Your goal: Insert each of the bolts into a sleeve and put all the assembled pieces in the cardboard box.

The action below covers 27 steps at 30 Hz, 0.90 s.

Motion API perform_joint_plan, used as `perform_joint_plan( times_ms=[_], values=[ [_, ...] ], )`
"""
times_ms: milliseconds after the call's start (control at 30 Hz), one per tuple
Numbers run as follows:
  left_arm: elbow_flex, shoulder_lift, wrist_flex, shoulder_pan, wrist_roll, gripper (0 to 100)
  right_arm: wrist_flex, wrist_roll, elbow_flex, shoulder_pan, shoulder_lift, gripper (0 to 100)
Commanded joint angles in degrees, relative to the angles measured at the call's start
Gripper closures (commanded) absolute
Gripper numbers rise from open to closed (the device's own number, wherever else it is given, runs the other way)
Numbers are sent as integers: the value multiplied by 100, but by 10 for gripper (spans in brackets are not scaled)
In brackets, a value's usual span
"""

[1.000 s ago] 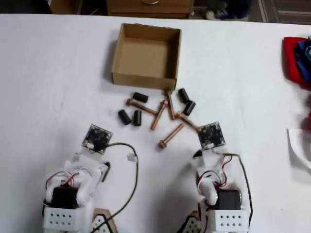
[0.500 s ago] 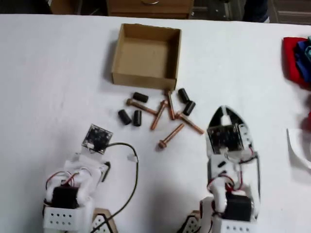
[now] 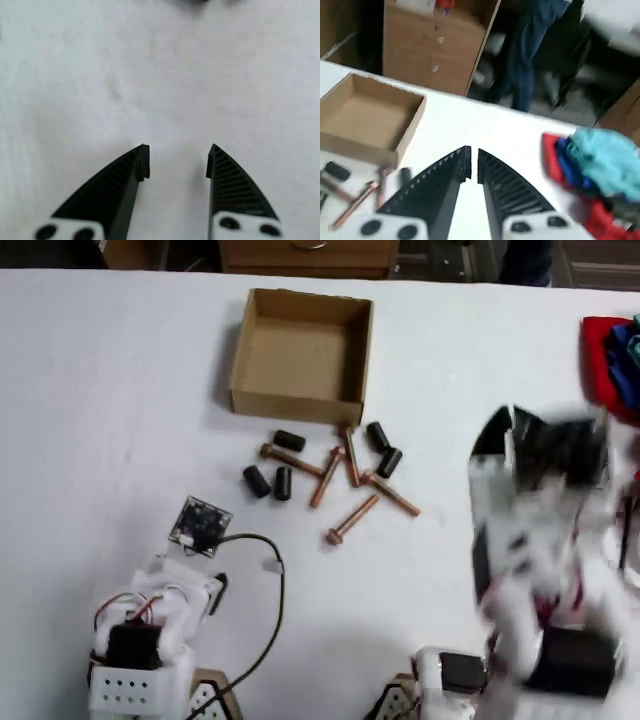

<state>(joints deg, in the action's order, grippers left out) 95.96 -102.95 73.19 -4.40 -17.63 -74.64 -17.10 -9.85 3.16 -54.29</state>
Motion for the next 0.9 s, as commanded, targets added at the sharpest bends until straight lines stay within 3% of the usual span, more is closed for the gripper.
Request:
perform_joint_plan(
  times_ms=[0,200,467,867],
  values=[
    [119,9,-44,53,53,793,-1174,457,2092,-224,2369,959],
    [119,9,-44,53,53,793,-2193,501,3209,-681,5182,798],
    [119,9,-44,53,53,793,-2387,580,3402,-980,7380,847],
    [119,9,-44,53,53,793,-2316,1125,4273,-1182,9024,802]
  ],
)
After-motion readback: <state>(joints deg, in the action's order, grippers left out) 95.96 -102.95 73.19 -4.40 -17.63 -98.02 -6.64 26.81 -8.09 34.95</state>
